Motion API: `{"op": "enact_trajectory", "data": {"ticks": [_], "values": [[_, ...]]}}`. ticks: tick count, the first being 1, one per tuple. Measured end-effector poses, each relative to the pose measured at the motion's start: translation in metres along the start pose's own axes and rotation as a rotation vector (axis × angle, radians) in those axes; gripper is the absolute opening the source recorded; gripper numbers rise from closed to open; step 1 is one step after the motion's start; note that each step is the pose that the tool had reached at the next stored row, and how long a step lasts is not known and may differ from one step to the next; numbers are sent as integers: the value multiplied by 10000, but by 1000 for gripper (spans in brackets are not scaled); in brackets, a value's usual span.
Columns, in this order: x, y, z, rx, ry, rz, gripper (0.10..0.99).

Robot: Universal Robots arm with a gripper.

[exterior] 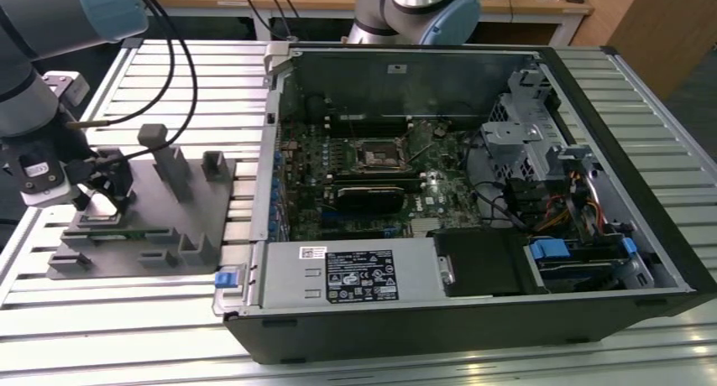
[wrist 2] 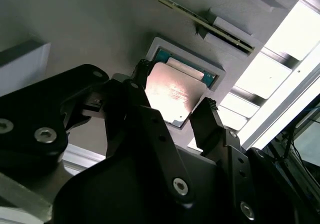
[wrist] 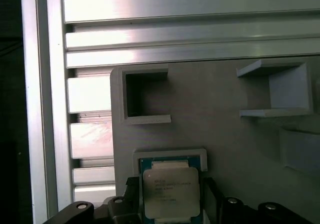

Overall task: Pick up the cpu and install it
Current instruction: 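Pick up the cpu and move it towards the insertion slot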

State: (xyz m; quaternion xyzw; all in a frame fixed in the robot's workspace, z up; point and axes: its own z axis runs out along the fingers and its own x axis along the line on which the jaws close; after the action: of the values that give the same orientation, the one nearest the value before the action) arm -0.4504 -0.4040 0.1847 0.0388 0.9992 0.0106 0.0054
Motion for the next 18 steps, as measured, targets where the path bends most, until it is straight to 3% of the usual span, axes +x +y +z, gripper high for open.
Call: {"op": "enact_trajectory", "data": {"ticks": [18], "values": [[27,-1,-25,-2,-23,-9,620]]}}
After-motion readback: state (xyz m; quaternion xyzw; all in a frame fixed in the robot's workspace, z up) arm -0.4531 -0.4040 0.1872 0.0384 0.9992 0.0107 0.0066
